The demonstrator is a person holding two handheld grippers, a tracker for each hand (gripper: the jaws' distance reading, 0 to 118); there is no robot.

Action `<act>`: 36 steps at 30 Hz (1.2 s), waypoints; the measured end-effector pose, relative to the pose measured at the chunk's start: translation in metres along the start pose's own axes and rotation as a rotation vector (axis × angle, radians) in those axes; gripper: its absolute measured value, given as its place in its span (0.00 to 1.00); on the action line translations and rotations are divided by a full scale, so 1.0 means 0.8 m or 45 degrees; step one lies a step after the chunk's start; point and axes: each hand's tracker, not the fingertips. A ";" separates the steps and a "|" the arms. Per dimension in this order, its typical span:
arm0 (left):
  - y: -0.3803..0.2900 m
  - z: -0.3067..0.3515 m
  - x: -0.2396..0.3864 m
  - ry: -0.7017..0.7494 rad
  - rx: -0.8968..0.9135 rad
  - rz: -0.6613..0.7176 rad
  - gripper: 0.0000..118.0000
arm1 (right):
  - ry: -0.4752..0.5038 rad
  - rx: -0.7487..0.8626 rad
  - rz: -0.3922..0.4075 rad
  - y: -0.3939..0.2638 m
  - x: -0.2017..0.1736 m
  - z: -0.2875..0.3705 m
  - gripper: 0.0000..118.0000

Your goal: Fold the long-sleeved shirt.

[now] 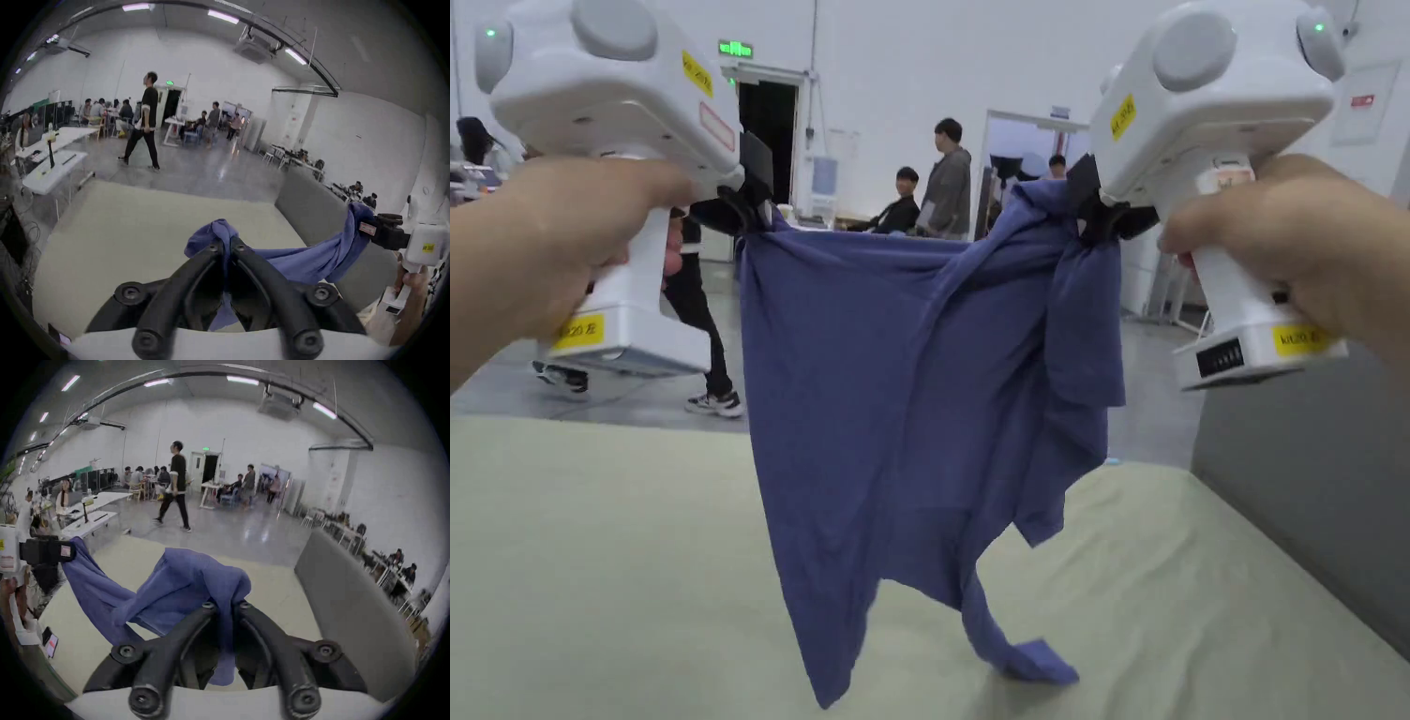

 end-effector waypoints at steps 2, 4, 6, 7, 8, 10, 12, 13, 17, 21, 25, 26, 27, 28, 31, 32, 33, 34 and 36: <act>0.029 -0.005 -0.003 0.010 0.052 -0.004 0.00 | -0.017 0.047 0.021 0.032 -0.001 -0.005 0.05; 0.046 -0.008 -0.006 -0.006 0.102 0.033 0.00 | -0.089 0.089 0.072 0.048 -0.001 -0.003 0.05; 0.061 -0.011 -0.010 0.007 0.164 0.118 0.00 | -0.086 0.103 0.051 0.064 -0.005 -0.011 0.05; 0.065 -0.015 -0.012 -0.004 0.146 0.132 0.00 | -0.081 0.109 0.045 0.069 -0.006 -0.018 0.05; 0.053 -0.009 -0.002 0.002 0.146 0.138 0.00 | -0.097 0.108 0.041 0.072 -0.008 -0.024 0.05; 0.053 -0.019 0.000 0.048 0.133 0.099 0.00 | -0.104 0.091 0.048 0.072 -0.013 -0.038 0.05; 0.039 -0.032 0.000 0.075 0.109 0.057 0.00 | -0.108 0.066 0.064 0.061 -0.020 -0.054 0.05; 0.031 -0.038 -0.003 0.077 0.099 0.052 0.00 | -0.113 0.056 0.071 0.052 -0.022 -0.064 0.05; -0.037 -0.079 -0.029 0.129 -0.063 0.023 0.00 | -0.024 -0.079 0.083 -0.015 -0.032 -0.128 0.05; -0.146 -0.131 -0.067 0.151 -0.297 0.095 0.00 | 0.056 -0.270 0.083 -0.130 -0.055 -0.201 0.05; -0.261 -0.157 -0.092 0.169 -0.468 0.074 0.00 | 0.123 -0.415 0.117 -0.245 -0.078 -0.247 0.05; -0.290 -0.156 -0.098 0.163 -0.508 0.070 0.00 | 0.126 -0.415 0.122 -0.273 -0.082 -0.247 0.05; -0.319 -0.154 -0.106 0.161 -0.540 0.074 0.00 | 0.143 -0.431 0.130 -0.302 -0.087 -0.245 0.05; -0.342 -0.152 -0.113 0.166 -0.581 0.081 0.00 | 0.185 -0.444 0.123 -0.327 -0.087 -0.242 0.05; -0.418 -0.127 -0.132 0.130 -0.681 0.107 0.00 | 0.255 -0.519 0.121 -0.410 -0.100 -0.209 0.05; -0.439 -0.117 -0.137 0.126 -0.687 0.107 0.00 | 0.289 -0.546 0.143 -0.435 -0.104 -0.199 0.05; -0.464 -0.101 -0.138 0.110 -0.724 0.078 0.00 | 0.298 -0.538 0.173 -0.461 -0.110 -0.187 0.05; -0.486 -0.086 -0.136 0.112 -0.728 0.065 0.00 | 0.322 -0.549 0.221 -0.481 -0.115 -0.176 0.05; -0.534 -0.054 -0.144 0.091 -0.785 0.022 0.00 | 0.363 -0.594 0.253 -0.527 -0.134 -0.138 0.05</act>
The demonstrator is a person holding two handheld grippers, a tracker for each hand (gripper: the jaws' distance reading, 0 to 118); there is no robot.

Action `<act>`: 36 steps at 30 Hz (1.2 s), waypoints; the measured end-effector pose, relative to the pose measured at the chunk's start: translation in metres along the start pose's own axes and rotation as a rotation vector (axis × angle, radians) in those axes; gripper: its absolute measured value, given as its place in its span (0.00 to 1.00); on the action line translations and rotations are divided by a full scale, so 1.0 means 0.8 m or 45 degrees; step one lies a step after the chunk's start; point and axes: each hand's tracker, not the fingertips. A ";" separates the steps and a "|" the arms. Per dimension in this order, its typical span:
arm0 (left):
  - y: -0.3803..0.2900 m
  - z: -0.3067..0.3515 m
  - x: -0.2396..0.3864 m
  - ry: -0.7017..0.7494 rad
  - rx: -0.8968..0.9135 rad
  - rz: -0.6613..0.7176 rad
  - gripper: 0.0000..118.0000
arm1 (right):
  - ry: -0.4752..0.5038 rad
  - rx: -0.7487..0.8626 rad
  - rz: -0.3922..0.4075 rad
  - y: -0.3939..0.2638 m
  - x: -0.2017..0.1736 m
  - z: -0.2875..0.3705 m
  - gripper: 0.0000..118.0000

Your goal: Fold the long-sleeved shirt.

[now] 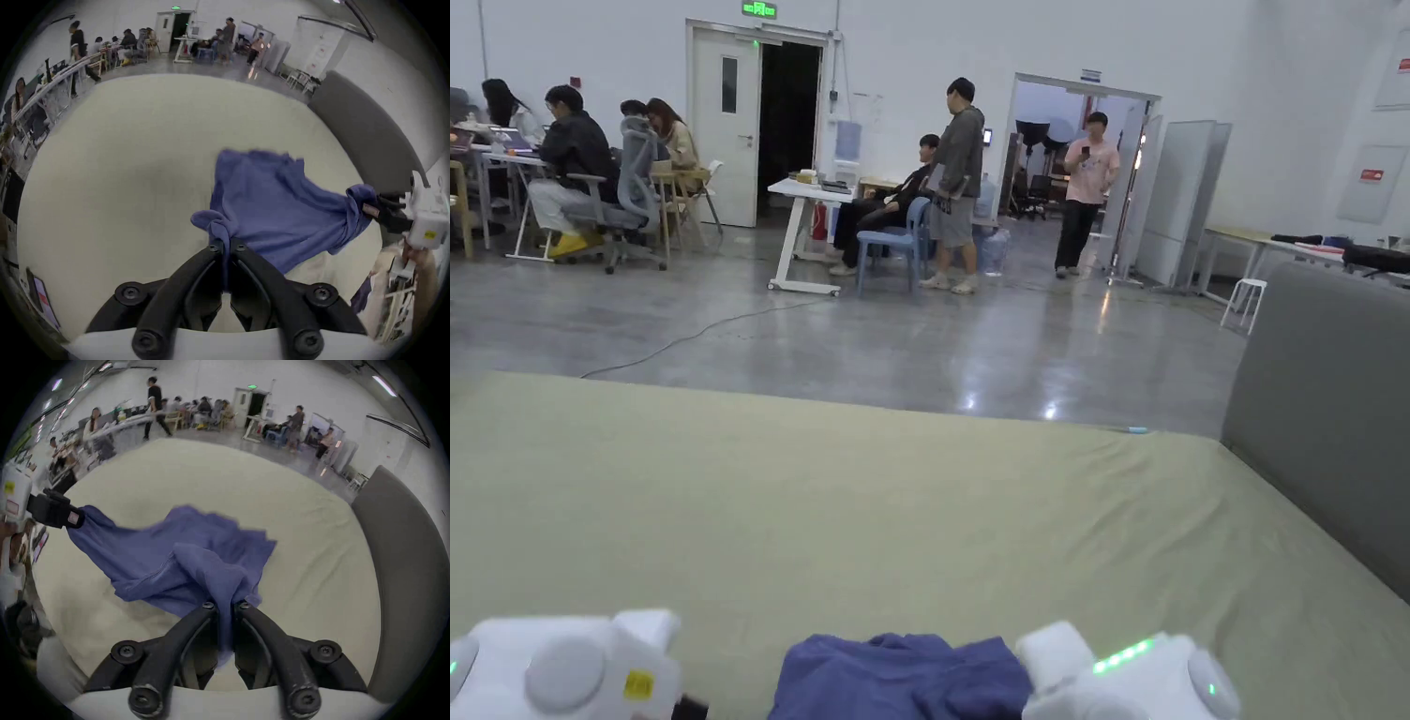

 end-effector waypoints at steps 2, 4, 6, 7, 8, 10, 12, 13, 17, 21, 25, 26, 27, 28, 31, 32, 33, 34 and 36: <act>-0.047 0.000 -0.002 0.016 -0.072 -0.013 0.00 | 0.011 -0.017 0.040 -0.039 -0.023 0.003 0.05; -0.091 0.002 -0.002 -0.025 -0.113 -0.013 0.00 | 0.006 -0.030 0.077 -0.076 -0.048 0.000 0.05; -0.128 0.007 -0.004 0.000 -0.134 -0.023 0.00 | 0.037 -0.043 0.091 -0.111 -0.071 0.007 0.05; -0.142 0.009 -0.004 0.006 -0.152 -0.039 0.00 | 0.047 -0.052 0.099 -0.127 -0.083 0.011 0.05; -0.161 0.025 0.001 0.015 -0.160 -0.059 0.00 | 0.060 -0.066 0.125 -0.142 -0.095 0.013 0.05; -0.186 0.028 -0.002 0.028 -0.179 -0.073 0.00 | 0.065 -0.086 0.152 -0.168 -0.116 0.015 0.05; -0.211 0.032 0.002 0.027 -0.212 -0.072 0.00 | 0.088 -0.133 0.178 -0.195 -0.137 0.012 0.05; -0.219 0.029 0.001 0.041 -0.237 -0.077 0.00 | 0.084 -0.123 0.172 -0.205 -0.145 0.010 0.05; -0.246 0.015 0.002 0.060 -0.312 -0.083 0.00 | 0.125 -0.265 0.179 -0.231 -0.173 -0.009 0.05; -0.254 -0.027 -0.009 0.085 -0.400 -0.041 0.00 | 0.114 -0.321 0.129 -0.228 -0.180 -0.031 0.05; -0.251 -0.041 -0.013 0.106 -0.398 0.009 0.06 | 0.178 -0.379 -0.008 -0.211 -0.168 -0.034 0.30; -0.247 -0.031 -0.013 0.103 -0.375 0.058 0.22 | 0.221 -0.386 -0.105 -0.207 -0.162 -0.029 0.41; -0.242 -0.016 -0.012 0.059 -0.352 0.104 0.53 | 0.287 -0.405 -0.169 -0.202 -0.148 -0.023 0.55; -0.243 0.008 -0.008 0.009 -0.328 0.117 0.88 | 0.318 -0.398 -0.208 -0.198 -0.141 -0.007 0.71; -0.247 0.078 0.002 -0.062 -0.099 0.111 1.00 | 0.284 -0.173 -0.253 -0.194 -0.123 0.063 0.74; -0.252 0.093 0.005 -0.081 -0.062 0.089 1.00 | 0.284 -0.119 -0.252 -0.197 -0.122 0.083 0.74; -0.259 0.105 0.011 -0.083 -0.038 0.073 1.00 | 0.272 -0.071 -0.264 -0.202 -0.121 0.103 0.74; -0.267 0.112 0.015 -0.068 -0.054 0.078 1.00 | 0.249 -0.058 -0.288 -0.207 -0.121 0.116 0.74; -0.284 0.118 0.031 -0.013 -0.116 0.072 1.00 | 0.205 -0.043 -0.330 -0.222 -0.131 0.139 0.73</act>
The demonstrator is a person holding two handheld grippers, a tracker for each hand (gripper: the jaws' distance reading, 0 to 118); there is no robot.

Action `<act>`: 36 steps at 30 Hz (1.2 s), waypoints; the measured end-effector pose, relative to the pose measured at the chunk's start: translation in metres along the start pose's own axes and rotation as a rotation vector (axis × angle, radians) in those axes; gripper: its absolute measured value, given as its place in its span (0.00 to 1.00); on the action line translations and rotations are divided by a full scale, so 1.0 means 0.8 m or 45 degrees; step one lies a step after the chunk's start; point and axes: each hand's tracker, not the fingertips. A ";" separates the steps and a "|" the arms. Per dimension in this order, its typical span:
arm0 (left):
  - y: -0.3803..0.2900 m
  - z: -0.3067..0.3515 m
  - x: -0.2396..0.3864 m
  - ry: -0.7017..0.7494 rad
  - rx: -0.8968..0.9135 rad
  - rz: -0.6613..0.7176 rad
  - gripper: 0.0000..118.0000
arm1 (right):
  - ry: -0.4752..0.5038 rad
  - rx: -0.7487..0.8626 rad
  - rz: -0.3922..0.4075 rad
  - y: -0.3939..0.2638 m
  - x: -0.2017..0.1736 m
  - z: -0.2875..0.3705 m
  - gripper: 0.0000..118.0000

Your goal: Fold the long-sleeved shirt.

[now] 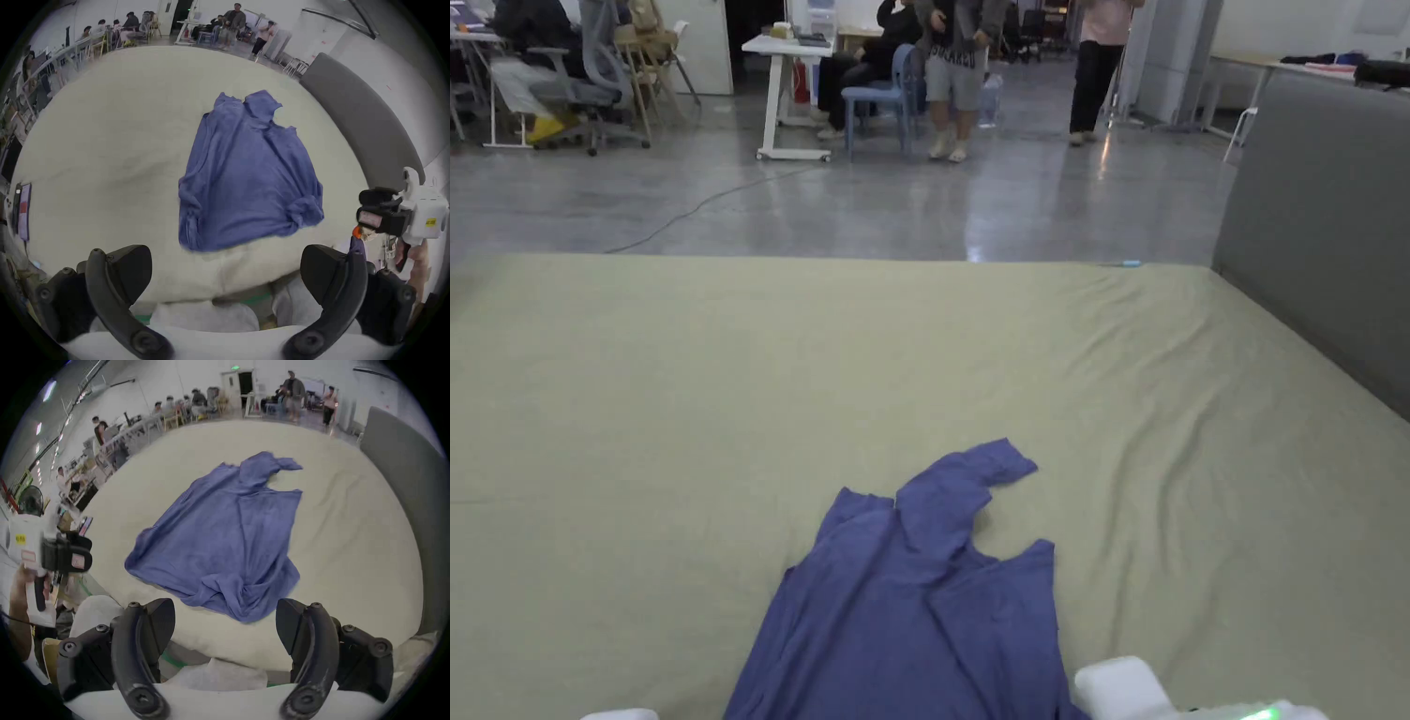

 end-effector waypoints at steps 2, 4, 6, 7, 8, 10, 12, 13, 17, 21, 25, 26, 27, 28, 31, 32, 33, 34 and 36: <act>-0.021 -0.004 0.008 -0.004 -0.017 -0.025 0.90 | -0.016 0.009 -0.051 -0.021 -0.001 0.003 0.55; -0.033 -0.014 0.020 0.016 -0.024 -0.047 0.33 | -0.031 -0.023 -0.157 -0.039 -0.001 -0.009 0.00; -0.034 -0.029 0.026 0.039 -0.044 -0.068 0.02 | 0.007 -0.039 -0.217 -0.050 0.001 -0.013 0.00; -0.025 -0.035 0.027 0.031 -0.059 -0.081 0.02 | 0.035 -0.041 -0.241 -0.053 0.004 -0.016 0.00; -0.010 -0.041 0.025 0.008 -0.066 -0.081 0.02 | 0.064 -0.049 -0.271 -0.052 0.007 -0.017 0.00; 0.027 -0.051 0.024 -0.049 -0.052 -0.047 0.02 | 0.089 -0.060 -0.286 -0.048 0.012 -0.020 0.00; 0.084 -0.069 0.021 -0.059 0.010 -0.052 0.36 | 0.084 -0.059 -0.272 -0.038 0.017 -0.018 0.00; 0.109 -0.079 0.021 -0.007 0.043 -0.089 0.85 | 0.065 -0.050 -0.259 -0.033 0.018 -0.018 0.00; 0.216 -0.145 0.016 0.027 0.128 -0.112 1.00 | 0.007 -0.030 -0.259 -0.019 0.028 -0.022 0.00; 0.288 -0.215 0.006 0.166 0.104 -0.075 0.89 | 0.014 -0.050 -0.335 -0.017 0.044 -0.041 0.00; 0.324 -0.282 0.001 0.241 0.051 -0.154 0.59 | -0.027 -0.066 -0.359 -0.010 0.058 -0.058 0.00; 0.326 -0.296 0.000 0.216 0.020 -0.181 0.58 | -0.031 -0.071 -0.363 -0.006 0.063 -0.062 0.00; 0.325 -0.309 -0.001 0.197 -0.025 -0.210 0.54 | -0.035 -0.073 -0.366 -0.002 0.069 -0.066 0.00; 0.319 -0.309 0.008 0.208 -0.069 -0.222 0.44 | -0.043 -0.071 -0.370 0.003 0.073 -0.068 0.00; 0.313 -0.300 0.007 0.227 -0.038 -0.183 0.26 | -0.078 -0.064 -0.380 0.025 0.093 -0.077 0.00; 0.314 -0.291 0.005 0.172 -0.026 -0.155 0.04 | -0.082 -0.062 -0.382 0.038 0.102 -0.081 0.00; 0.313 -0.284 0.007 0.192 -0.022 -0.165 0.00 | -0.090 -0.055 -0.384 0.055 0.112 -0.087 0.00; 0.313 -0.281 0.009 0.202 -0.022 -0.184 0.00 | -0.098 -0.044 -0.380 0.073 0.121 -0.092 0.00; 0.291 -0.242 0.037 0.187 0.004 -0.227 0.00 | -0.081 -0.016 -0.388 0.123 0.151 -0.113 0.00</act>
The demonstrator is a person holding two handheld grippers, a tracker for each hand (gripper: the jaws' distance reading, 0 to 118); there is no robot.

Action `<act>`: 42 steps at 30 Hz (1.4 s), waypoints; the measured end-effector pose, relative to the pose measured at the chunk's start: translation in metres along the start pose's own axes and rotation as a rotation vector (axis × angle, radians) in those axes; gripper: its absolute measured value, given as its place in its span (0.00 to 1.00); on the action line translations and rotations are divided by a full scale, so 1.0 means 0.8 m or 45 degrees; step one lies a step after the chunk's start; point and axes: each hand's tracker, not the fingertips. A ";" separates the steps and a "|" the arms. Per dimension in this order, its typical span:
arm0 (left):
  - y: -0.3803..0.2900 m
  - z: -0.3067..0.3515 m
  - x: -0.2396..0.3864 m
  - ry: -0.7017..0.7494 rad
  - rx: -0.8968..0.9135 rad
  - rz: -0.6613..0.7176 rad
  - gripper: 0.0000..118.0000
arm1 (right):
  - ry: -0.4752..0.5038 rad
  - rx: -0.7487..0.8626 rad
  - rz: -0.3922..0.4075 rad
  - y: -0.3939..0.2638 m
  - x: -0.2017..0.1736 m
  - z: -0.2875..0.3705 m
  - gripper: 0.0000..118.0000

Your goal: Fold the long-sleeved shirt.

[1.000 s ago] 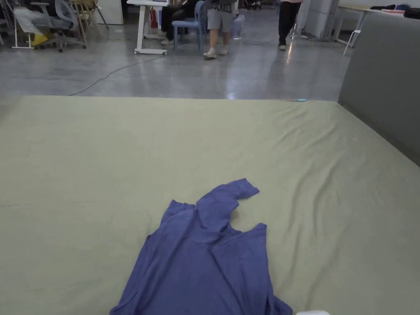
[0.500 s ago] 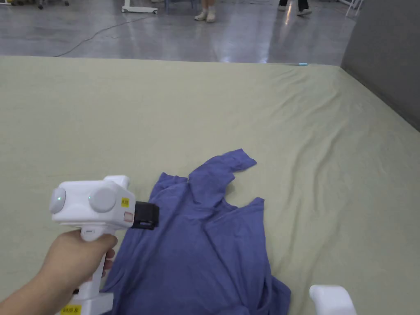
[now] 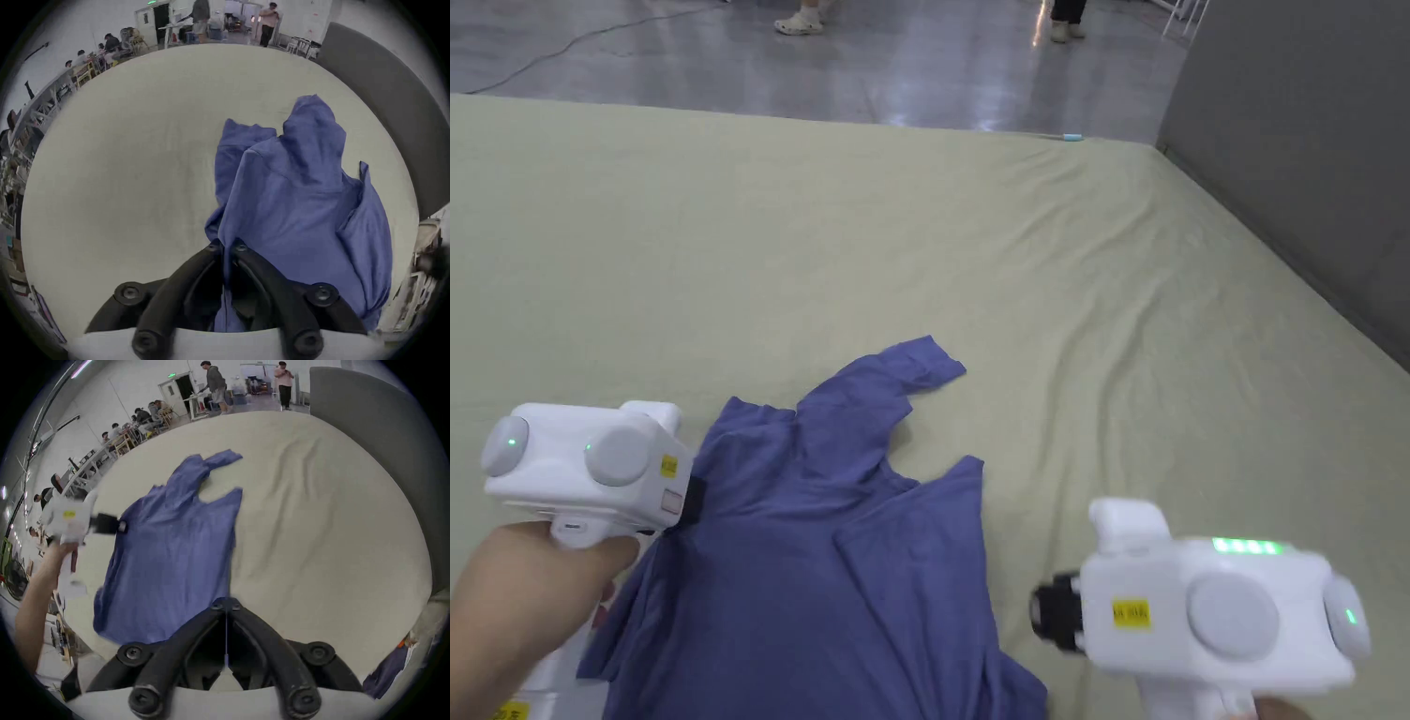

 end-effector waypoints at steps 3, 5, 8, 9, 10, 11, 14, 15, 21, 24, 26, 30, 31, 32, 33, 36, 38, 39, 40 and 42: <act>-0.013 0.027 0.014 -0.041 0.007 0.027 0.00 | 0.082 -0.052 -0.095 0.091 0.006 -0.049 0.96; 0.020 -0.007 -0.041 -0.060 0.021 0.041 0.00 | 0.068 -0.041 -0.139 0.134 0.006 -0.084 0.99; 0.021 -0.010 -0.045 -0.056 0.026 0.035 0.00 | -0.033 -0.186 -0.166 0.183 0.010 -0.139 0.97; 0.022 -0.009 -0.048 -0.052 0.030 0.032 0.00 | -0.039 -0.224 -0.190 0.191 0.012 -0.156 0.90; 0.023 -0.009 -0.050 -0.051 0.030 0.031 0.00 | -0.061 -0.252 -0.202 0.194 0.012 -0.168 0.78; 0.025 -0.009 -0.054 -0.050 0.030 0.030 0.00 | -0.106 -0.279 -0.216 0.197 0.011 -0.182 0.64; 0.011 0.006 -0.037 -0.051 0.027 0.037 0.00 | -0.095 -0.318 -0.330 0.196 0.023 -0.205 0.24; 0.008 0.012 -0.031 -0.046 0.025 0.037 0.00 | -0.099 -0.343 -0.330 0.193 0.016 -0.209 0.24; 0.010 0.026 -0.040 -0.060 0.027 0.061 0.00 | -0.144 -0.320 -0.215 0.190 0.007 -0.189 0.00; 0.010 0.059 -0.047 -0.084 0.042 0.086 0.00 | -0.121 -0.187 -0.064 0.177 0.004 -0.128 0.00; 0.013 0.089 -0.048 -0.087 0.070 0.065 0.00 | -0.074 -0.097 -0.013 0.173 0.007 -0.074 0.00; 0.027 0.167 -0.051 -0.118 0.166 0.049 0.00 | -0.006 0.094 0.068 0.171 0.012 0.052 0.00; 0.031 0.187 -0.049 -0.122 0.204 0.035 0.00 | -0.007 0.135 0.094 0.173 0.012 0.078 0.00; 0.036 0.209 -0.050 -0.120 0.245 0.019 0.00 | -0.024 0.177 0.136 0.174 0.010 0.107 0.00; 0.043 0.233 -0.048 -0.105 0.274 0.006 0.00 | -0.034 0.217 0.171 0.175 0.009 0.136 0.00; 0.063 0.293 -0.055 -0.086 0.376 0.004 0.00 | -0.133 0.339 0.225 0.190 0.010 0.206 0.00; 0.083 0.324 -0.064 -0.068 0.416 0.017 0.00 | -0.206 0.398 0.220 0.206 0.016 0.242 0.00; 0.095 0.341 -0.071 -0.054 0.430 0.036 0.00 | -0.257 0.425 0.226 0.210 0.011 0.266 0.00; 0.107 0.352 -0.080 -0.046 0.443 0.048 0.00 | -0.277 0.451 0.216 0.220 0.012 0.280 0.00; 0.138 0.379 -0.096 -0.035 0.489 0.101 0.00 | -0.299 0.484 0.189 0.251 0.012 0.309 0.00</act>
